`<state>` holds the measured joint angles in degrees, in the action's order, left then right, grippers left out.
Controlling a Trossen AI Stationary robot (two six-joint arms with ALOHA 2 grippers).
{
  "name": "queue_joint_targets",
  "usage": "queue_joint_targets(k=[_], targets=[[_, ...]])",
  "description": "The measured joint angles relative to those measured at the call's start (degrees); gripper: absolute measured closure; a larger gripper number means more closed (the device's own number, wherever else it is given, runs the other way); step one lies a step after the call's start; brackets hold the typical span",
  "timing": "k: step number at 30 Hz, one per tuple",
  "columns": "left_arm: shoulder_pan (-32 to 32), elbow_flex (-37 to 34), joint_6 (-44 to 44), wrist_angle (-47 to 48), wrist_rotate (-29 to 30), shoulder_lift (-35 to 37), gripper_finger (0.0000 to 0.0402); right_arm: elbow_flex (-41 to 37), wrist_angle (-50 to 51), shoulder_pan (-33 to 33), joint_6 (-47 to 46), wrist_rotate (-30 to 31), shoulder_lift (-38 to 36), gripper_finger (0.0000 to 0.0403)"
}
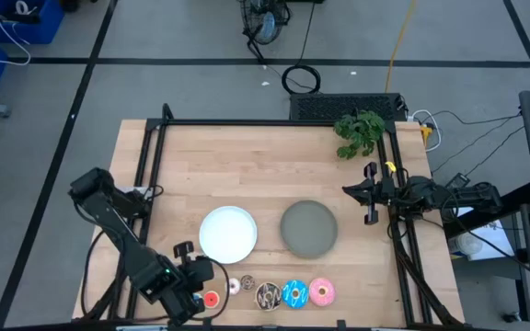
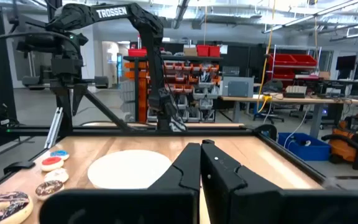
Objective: Pick & Place donuts
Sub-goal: Put the small blue donut on the white plate
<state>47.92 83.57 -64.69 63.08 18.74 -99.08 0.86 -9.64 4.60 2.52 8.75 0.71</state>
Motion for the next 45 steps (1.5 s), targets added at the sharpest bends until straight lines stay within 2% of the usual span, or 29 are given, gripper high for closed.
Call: queue_joint_targets(k=[3, 9, 13, 21, 30, 45], targets=[[-0.34, 0.02, -2.15, -0.23, -2.38, -2.10, 0.0355, 0.00, 0.28, 0.00, 1.23, 0.00, -0.01, 0.0403], [-0.76, 0.00, -0.32, -0.23, -4.46, -6.16, 0.0350, 0.00, 0.30, 0.00, 1.54, 0.06, 0.00, 0.0403], [0.00, 0.00, -3.11, -0.48, -8.40, -6.85, 0.0315, 0.00, -0.83, 0.00, 1.58, 0.09, -0.02, 0.0403], [4.25, -0.01, -9.26, -0.09, -9.26, -6.33, 0.0223, 0.00, -1.32, 0.00, 1.59, 0.12, -0.02, 0.0403], [7.67, -3.42, -16.73, -0.48, -8.27, -6.35, 0.0178, 0.00, -3.44, 0.00, 1.60, 0.15, -0.01, 0.0403], [4.97, -12.46, -8.69, -13.14, -14.29, -6.39, 0.0169, 0.00, -3.42, 0.00, 1.05, 0.15, -0.01, 0.0403]])
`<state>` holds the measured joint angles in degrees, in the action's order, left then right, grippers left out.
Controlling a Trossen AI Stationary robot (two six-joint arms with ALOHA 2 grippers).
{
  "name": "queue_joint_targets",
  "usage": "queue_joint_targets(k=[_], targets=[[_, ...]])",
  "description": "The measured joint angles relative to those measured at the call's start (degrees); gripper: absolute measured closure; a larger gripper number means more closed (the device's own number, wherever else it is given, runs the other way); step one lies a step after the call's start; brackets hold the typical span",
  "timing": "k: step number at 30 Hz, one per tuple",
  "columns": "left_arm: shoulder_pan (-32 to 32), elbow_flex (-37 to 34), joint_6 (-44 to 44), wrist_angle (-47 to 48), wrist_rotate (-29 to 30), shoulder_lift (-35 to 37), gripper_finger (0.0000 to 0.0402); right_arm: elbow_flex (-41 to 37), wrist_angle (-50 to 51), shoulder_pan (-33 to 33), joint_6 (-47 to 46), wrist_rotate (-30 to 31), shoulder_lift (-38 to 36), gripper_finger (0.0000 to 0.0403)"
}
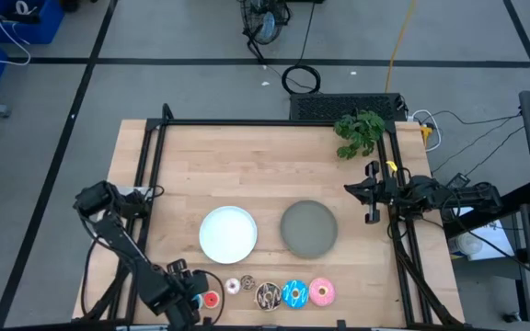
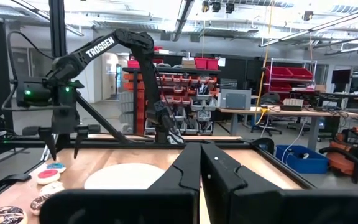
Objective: Pick & Place donuts
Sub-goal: Put the small blue donut on the white plate
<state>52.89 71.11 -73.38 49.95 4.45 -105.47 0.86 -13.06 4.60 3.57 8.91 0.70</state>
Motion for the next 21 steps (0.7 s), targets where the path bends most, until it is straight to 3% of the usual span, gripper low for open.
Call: queue_joint_targets(k=[21], targets=[[-0.12, -1.25, 4.05, -3.91, -0.73, -3.52, 0.0169, 0.00, 1.92, 0.00, -2.07, -0.11, 0.01, 0.0403]])
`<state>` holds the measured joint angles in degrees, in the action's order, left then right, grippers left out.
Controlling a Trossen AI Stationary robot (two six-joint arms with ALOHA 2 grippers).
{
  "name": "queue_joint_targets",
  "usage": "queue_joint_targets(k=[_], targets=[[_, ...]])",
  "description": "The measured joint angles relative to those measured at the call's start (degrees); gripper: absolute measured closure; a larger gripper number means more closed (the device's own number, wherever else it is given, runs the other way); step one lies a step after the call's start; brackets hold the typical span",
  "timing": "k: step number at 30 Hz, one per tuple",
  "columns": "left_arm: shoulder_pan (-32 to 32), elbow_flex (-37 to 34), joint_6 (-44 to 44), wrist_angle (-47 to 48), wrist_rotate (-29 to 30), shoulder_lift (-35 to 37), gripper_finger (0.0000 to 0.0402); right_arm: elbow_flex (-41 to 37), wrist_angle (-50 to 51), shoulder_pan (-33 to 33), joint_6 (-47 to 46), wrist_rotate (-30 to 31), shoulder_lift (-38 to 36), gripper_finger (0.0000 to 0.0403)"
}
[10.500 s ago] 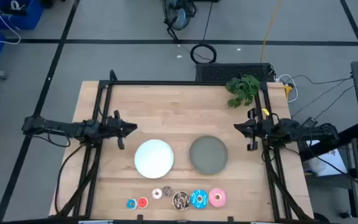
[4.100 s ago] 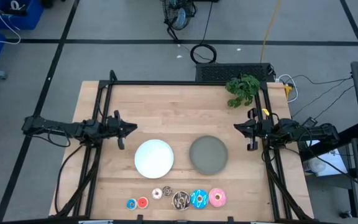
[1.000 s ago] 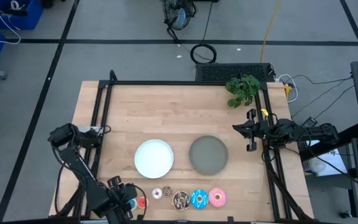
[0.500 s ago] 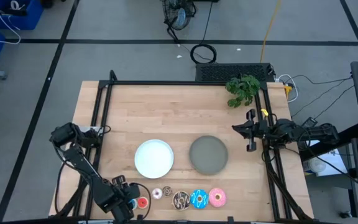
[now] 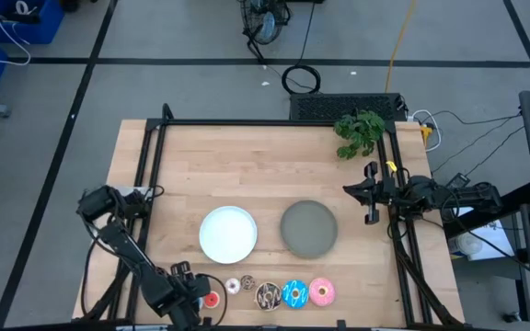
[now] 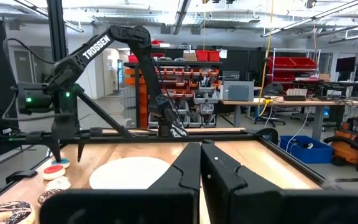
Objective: Pick & Place donuts
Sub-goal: Put the small blue donut on the white plate
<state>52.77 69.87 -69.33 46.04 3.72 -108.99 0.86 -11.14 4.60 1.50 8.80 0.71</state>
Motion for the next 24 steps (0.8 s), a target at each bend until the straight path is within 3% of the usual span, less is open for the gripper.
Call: queue_joint_targets(k=[14, 24], targets=[[-1.16, 0.22, 0.21, -1.23, -3.89, -2.14, 0.0184, 0.00, -0.13, 0.00, 0.11, 0.07, 0.02, 0.0403], [-1.13, 0.11, 4.23, -1.16, -5.27, -1.96, 0.0336, 0.00, -0.11, -0.01, -0.39, 0.07, 0.02, 0.0403]])
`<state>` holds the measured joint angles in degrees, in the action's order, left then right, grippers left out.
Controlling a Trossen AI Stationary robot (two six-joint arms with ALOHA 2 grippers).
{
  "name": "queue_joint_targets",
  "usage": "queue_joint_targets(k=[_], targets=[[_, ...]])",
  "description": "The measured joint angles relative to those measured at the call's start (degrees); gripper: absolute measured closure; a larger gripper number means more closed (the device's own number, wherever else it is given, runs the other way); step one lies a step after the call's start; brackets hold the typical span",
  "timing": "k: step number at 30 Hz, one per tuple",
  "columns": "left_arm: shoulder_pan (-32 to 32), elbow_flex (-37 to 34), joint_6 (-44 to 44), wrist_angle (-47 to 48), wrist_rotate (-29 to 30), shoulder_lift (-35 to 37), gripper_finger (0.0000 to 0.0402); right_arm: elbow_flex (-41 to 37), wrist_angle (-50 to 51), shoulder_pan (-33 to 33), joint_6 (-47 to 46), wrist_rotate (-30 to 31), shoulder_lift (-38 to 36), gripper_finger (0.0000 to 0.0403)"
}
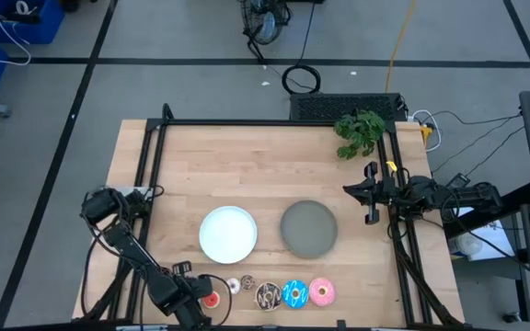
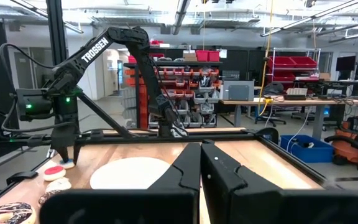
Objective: Pick & Place donuts
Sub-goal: Put the small blue donut on the white plate
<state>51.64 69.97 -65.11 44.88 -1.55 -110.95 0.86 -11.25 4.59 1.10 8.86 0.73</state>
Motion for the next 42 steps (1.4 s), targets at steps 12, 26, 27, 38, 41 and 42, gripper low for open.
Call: queue_joint_targets(k=[12, 26, 27, 38, 41, 42], targets=[[-1.59, -0.22, 3.50, 5.22, 2.80, 10.53, 0.0390, 0.00, -0.02, 0.01, -0.44, 0.02, 0.00, 0.0403], [-2.59, -0.11, -3.20, 25.52, 11.74, 29.38, 0.0391, -0.01, -0.04, 0.01, -0.44, 0.02, 0.00, 0.0403], [-2.67, -0.11, -3.22, 26.15, 12.29, 29.88, 0.0387, 0.00, -0.06, 0.01, -0.46, 0.02, 0.00, 0.0403], [-13.93, -0.09, 3.98, 21.62, 14.03, 29.26, 0.0383, 0.00, -0.04, 0.01, -1.17, 0.02, 0.00, 0.0403], [-19.35, 0.00, 11.77, 17.89, 11.35, 27.42, 0.0384, 0.00, -0.07, 0.01, -1.53, 0.02, 0.00, 0.0403], [-21.31, 0.00, 14.66, 17.16, 10.29, 26.54, 0.0389, -0.01, -0.09, -0.01, -1.48, 0.02, 0.00, 0.0403]])
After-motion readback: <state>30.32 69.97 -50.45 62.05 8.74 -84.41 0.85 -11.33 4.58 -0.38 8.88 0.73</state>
